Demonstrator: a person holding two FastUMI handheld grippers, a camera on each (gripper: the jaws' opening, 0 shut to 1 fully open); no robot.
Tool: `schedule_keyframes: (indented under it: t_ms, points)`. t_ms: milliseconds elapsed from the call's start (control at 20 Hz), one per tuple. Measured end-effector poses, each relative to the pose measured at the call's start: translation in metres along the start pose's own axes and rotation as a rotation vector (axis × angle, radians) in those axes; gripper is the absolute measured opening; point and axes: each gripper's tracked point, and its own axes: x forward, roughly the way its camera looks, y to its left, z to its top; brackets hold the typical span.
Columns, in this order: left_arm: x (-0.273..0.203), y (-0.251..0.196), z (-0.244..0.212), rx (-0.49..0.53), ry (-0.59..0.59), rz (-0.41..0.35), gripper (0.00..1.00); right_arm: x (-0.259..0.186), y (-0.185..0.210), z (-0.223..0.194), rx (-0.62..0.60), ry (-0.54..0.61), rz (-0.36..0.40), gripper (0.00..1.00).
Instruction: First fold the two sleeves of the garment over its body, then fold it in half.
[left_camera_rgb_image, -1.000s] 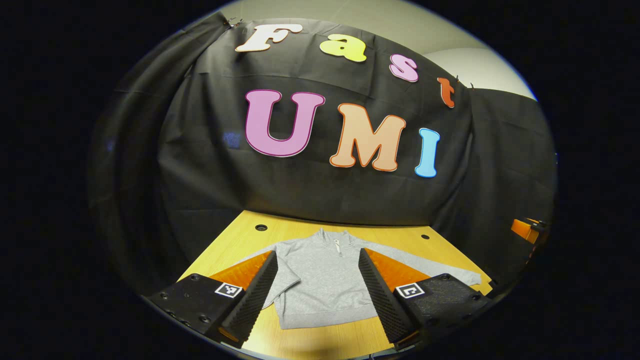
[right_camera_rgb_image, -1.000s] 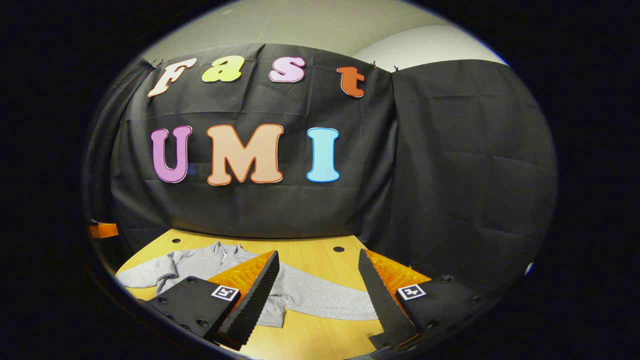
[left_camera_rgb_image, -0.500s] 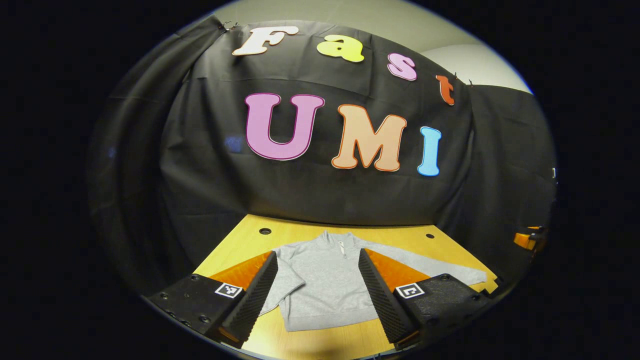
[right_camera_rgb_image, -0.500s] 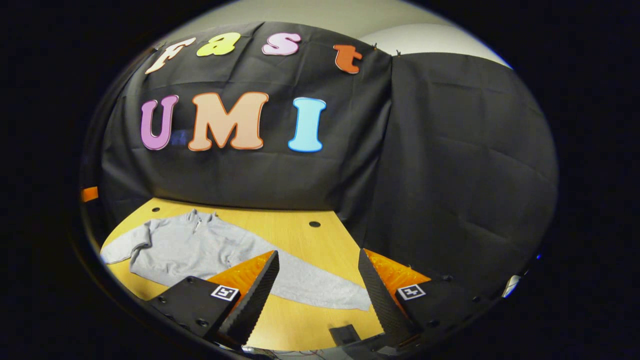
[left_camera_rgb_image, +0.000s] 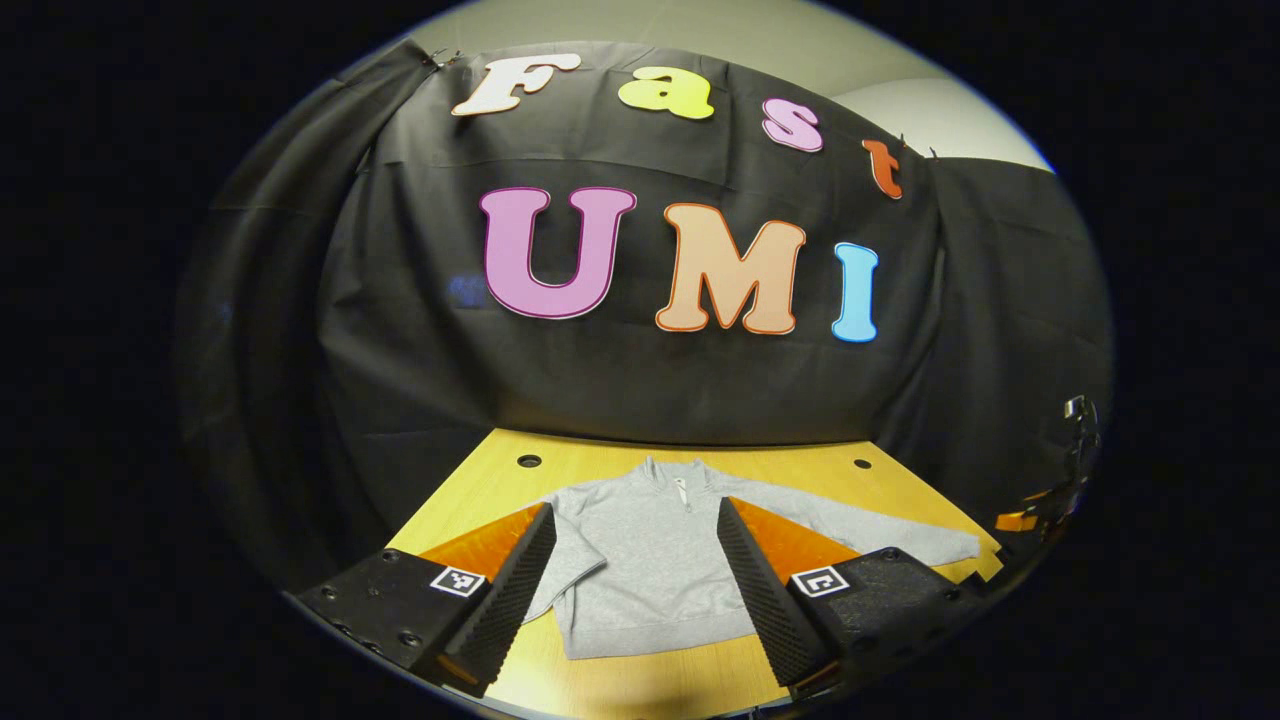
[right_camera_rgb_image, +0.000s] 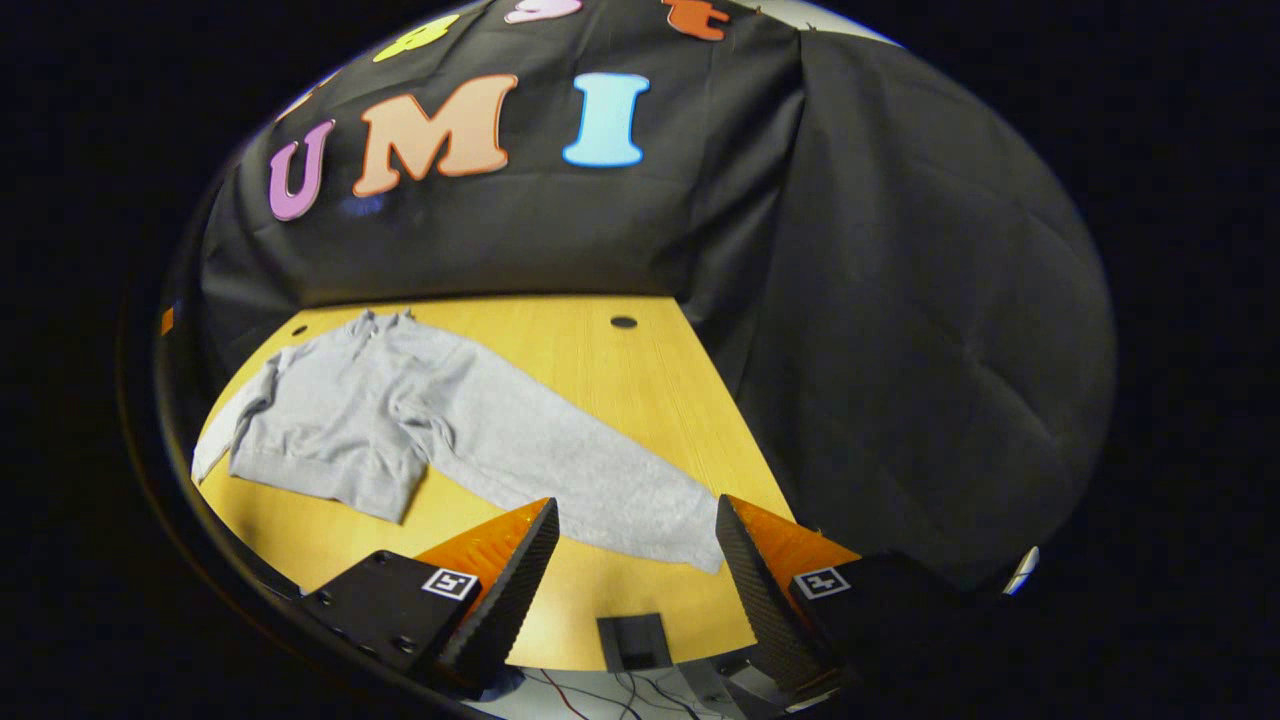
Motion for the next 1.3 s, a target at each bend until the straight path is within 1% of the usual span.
schedule_keyframes:
  t_ms: [50, 100, 200, 300, 350, 450, 600, 700, 850, 900, 950, 1050, 1100, 1200, 1250, 1300]
  points:
    - [-0.001, -0.002, 0.0, 0.002, 0.0, 0.004, 0.95, 0.013, -0.005, -0.007, 0.011, 0.026, 0.008, 0.98]
    - [-0.002, -0.005, -0.002, 0.002, 0.001, 0.008, 0.95, 0.024, -0.012, -0.014, 0.025, 0.052, 0.005, 1.0]
    - [-0.003, -0.008, -0.008, 0.006, 0.014, 0.02, 0.95, 0.042, -0.025, -0.03, 0.048, 0.095, 0.014, 0.98]
    - [-0.003, -0.01, -0.011, 0.009, 0.023, 0.034, 0.95, 0.058, -0.037, -0.042, 0.038, 0.132, 0.016, 0.98]
    - [-0.003, -0.011, -0.014, 0.009, 0.029, 0.04, 0.95, 0.067, -0.043, -0.05, 0.025, 0.155, 0.009, 1.0]
    - [-0.002, -0.014, -0.017, 0.009, 0.037, 0.053, 0.95, 0.081, -0.05, -0.056, 0.021, 0.179, 0.012, 0.99]
    - [-0.001, -0.019, -0.02, -0.001, 0.045, 0.067, 0.95, 0.098, -0.051, -0.055, 0.036, 0.201, 0.041, 0.98]
    - [0.001, -0.021, -0.023, 0.0, 0.051, 0.078, 0.95, 0.107, -0.053, -0.059, 0.012, 0.22, 0.045, 1.0]
    - [0.002, -0.029, -0.026, -0.004, 0.056, 0.082, 0.95, 0.116, -0.053, -0.063, -0.003, 0.249, 0.065, 1.0]
    - [0.003, -0.031, -0.027, -0.003, 0.059, 0.082, 0.95, 0.117, -0.054, -0.065, -0.013, 0.261, 0.07, 0.99]
    - [0.002, -0.033, -0.027, 0.0, 0.059, 0.084, 0.95, 0.119, -0.053, -0.067, -0.029, 0.269, 0.075, 1.0]
    - [0.002, -0.037, -0.028, 0.002, 0.06, 0.084, 0.95, 0.122, -0.048, -0.069, -0.047, 0.287, 0.092, 1.0]
    - [0.002, -0.039, -0.028, 0.002, 0.06, 0.085, 0.95, 0.123, -0.043, -0.072, -0.046, 0.298, 0.114, 1.0]
    - [0.003, -0.041, -0.031, 0.003, 0.064, 0.088, 0.95, 0.125, -0.03, -0.076, -0.028, 0.318, 0.152, 0.86]
    - [0.002, -0.042, -0.031, 0.003, 0.064, 0.089, 0.95, 0.127, -0.03, -0.077, -0.037, 0.312, 0.153, 0.72]
    - [0.002, -0.044, -0.031, 0.002, 0.061, 0.09, 0.95, 0.127, -0.03, -0.077, -0.048, 0.315, 0.161, 0.69]
